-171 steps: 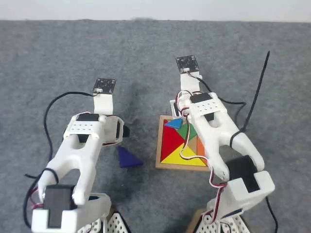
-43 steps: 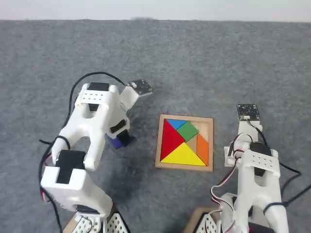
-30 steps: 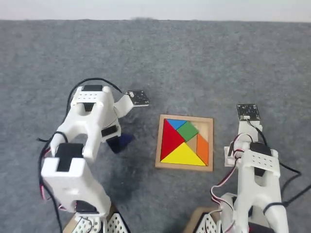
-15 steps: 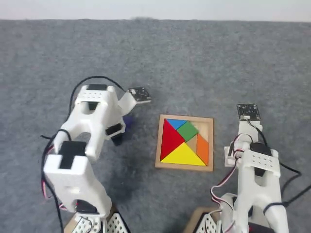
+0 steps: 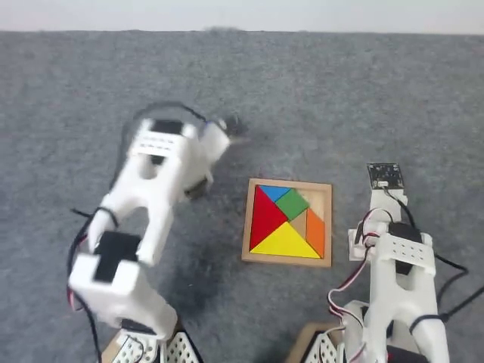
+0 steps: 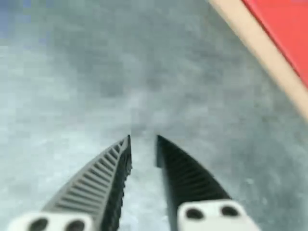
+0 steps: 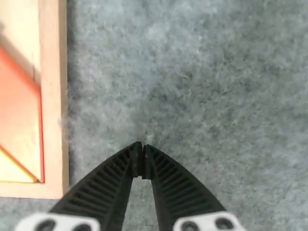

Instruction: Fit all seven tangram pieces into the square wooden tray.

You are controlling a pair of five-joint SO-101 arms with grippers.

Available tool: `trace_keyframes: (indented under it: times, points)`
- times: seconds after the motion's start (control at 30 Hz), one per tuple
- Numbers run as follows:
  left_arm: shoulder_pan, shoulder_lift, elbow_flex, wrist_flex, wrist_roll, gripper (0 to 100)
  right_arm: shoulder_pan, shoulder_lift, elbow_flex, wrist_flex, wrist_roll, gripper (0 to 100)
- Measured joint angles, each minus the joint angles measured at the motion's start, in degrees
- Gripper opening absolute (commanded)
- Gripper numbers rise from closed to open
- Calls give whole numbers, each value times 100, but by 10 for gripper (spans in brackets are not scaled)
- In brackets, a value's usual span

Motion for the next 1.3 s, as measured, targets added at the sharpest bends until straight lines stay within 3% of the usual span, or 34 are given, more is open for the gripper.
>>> trace_keyframes:
  times: [0.17,0.33,0.43,0.53,0.63,0.77,0.93,1.17,1.3]
  points:
    - [53,-290,-932,-563,1468,263,0,18,18,0,0,8]
    - [141,571,-1046,-2382,3666,265,0,18,18,0,0,8]
    - [141,1424,-1073,-3587,4624,264,0,18,18,0,0,8]
    - [114,2189,-1327,-4308,4782,264,0,18,18,0,0,8]
    - [-62,2936,-1908,-4352,4800,264,0,18,18,0,0,8]
    - [-237,3877,-3165,-3578,4826,261,0,18,18,0,0,9]
    - [-255,4818,-5266,-1688,4492,246,0,18,18,0,0,9]
    - [-220,5785,-7921,1451,3367,70,0,18,18,0,0,9]
    - [-149,5890,-8053,1749,2866,44,0,18,18,0,0,9]
